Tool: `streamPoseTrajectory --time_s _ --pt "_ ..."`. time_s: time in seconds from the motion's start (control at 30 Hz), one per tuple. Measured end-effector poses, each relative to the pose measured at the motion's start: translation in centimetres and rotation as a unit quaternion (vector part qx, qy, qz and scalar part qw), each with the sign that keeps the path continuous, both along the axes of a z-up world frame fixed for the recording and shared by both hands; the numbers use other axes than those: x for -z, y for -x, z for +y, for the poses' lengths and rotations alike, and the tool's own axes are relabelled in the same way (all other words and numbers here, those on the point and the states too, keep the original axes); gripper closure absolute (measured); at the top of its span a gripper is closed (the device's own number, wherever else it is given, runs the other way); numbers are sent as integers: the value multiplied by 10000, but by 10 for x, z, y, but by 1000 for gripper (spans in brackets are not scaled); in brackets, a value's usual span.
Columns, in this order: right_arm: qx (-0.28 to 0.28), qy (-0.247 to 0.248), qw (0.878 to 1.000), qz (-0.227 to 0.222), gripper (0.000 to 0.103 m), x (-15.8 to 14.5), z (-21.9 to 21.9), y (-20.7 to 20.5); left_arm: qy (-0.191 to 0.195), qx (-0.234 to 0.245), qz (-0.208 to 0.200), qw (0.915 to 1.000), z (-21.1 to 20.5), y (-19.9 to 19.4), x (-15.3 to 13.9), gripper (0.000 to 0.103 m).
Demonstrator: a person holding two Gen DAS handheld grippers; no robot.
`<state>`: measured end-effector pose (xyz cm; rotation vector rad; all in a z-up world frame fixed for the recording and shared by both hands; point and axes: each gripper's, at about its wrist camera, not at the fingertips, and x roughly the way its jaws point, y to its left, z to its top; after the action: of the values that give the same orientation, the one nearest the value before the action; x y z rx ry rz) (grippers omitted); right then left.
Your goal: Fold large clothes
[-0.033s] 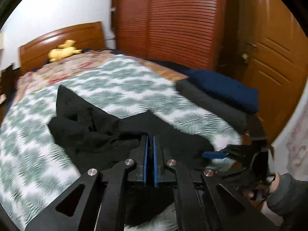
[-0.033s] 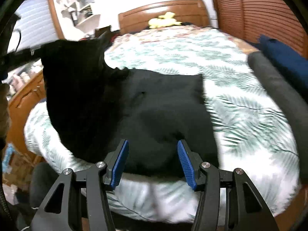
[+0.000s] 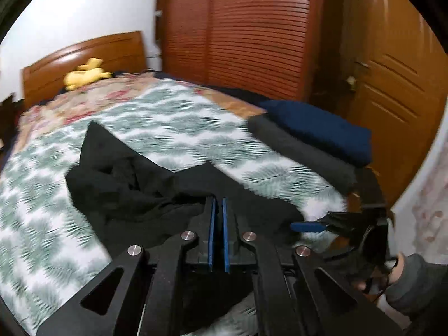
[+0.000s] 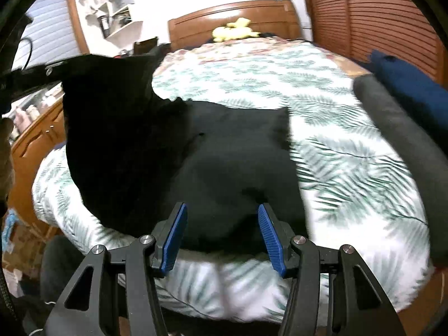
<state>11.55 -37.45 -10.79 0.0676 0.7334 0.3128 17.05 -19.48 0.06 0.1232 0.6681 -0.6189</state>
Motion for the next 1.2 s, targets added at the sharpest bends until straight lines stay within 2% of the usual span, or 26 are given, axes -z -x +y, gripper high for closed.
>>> streamPoseTrajectory --time_s 0.13,0.27,0.4,0.53,0.6,0.63,0.67,0.7,0.77,0.8,0.97,1.2 --pt "198 2 9998 -61 48 -7 -15 16 -41 338 107 9994 -40 -1 11 99" --pt "332 -17 9994 -108 48 -10 -21 28 -117 453 166 9988 -47 4 18 99" --pt "325 -14 9994 -108 48 -16 -18 30 -363 136 -58 9992 -46 11 14 99" --pt "192 8 9997 -152 48 -24 -14 21 -375 -194 -134 9990 -26 17 7 97" --pt "89 30 9998 -193 48 -32 -17 15 -396 -399 -257 9981 -13 22 4 78" --pt "45 48 9997 -227 48 -34 -13 12 -347 -492 -314 9977 -3 24 3 62" --pt "8 56 9996 -259 48 -36 -11 10 -294 -559 -337 9974 3 25 3 54" --pt "-34 66 9995 -299 48 -40 -6 9 -241 -645 -334 9971 12 26 2 50" --pt "-82 86 9992 -390 48 -44 0 5 -185 -853 -288 9958 34 30 2 29" --pt "-107 96 9989 -438 48 -46 4 4 -162 -921 -273 9952 43 32 3 25" --pt "-142 151 9977 -642 48 -60 21 4 -180 -1129 -222 9932 81 40 11 24" --pt "-203 243 9974 -641 48 -68 49 -4 -108 -1328 -176 9909 126 60 23 24"
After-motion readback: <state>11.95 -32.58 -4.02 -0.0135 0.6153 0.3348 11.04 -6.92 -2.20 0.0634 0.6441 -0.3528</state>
